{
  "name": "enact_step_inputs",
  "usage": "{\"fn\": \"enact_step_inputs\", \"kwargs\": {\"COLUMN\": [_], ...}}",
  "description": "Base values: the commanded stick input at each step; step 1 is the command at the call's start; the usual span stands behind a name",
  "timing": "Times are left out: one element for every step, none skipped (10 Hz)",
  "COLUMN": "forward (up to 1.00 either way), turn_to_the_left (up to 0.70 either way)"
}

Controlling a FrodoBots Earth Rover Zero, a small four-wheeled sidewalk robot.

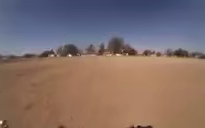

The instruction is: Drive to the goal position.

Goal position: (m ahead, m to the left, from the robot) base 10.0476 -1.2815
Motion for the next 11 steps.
{"fn": "enact_step_inputs", "kwargs": {"forward": [1.0,1.0,1.0,1.0,1.0,1.0,1.0,1.0,1.0,1.0,1.0], "turn_to_the_left": [0.0,0.0,0.0,-0.06,-0.27,-0.25,-0.04,0.0,0.0,0.0,0.0]}}
